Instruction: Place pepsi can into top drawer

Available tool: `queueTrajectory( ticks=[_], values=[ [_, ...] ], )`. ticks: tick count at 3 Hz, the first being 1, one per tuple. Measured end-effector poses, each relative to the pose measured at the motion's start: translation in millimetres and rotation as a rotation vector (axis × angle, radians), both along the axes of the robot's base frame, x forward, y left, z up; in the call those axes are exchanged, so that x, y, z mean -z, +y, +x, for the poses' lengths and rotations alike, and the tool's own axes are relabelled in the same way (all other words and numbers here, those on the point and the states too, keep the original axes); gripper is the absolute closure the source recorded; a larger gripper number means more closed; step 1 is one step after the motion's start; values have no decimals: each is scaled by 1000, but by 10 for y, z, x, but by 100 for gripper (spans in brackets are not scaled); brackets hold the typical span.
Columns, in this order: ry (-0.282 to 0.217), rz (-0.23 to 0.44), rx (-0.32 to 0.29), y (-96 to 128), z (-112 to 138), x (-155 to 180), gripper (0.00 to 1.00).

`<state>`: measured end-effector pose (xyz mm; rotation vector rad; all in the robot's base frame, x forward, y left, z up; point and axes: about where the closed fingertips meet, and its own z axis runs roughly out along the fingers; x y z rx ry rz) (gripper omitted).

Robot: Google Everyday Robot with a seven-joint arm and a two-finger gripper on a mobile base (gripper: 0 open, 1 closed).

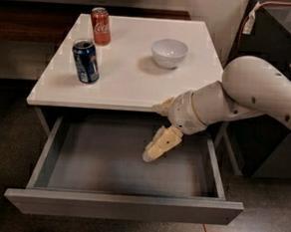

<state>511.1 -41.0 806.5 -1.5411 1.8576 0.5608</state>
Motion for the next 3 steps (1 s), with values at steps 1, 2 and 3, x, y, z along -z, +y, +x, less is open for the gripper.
queueTrajectory(
  ticks=[1, 2, 3],
  values=[
    [-4, 2, 9, 26, 51, -35, 0],
    [-4, 2, 9, 26, 48, -35, 0],
    [-4, 2, 8, 27, 47, -35, 0]
  ],
)
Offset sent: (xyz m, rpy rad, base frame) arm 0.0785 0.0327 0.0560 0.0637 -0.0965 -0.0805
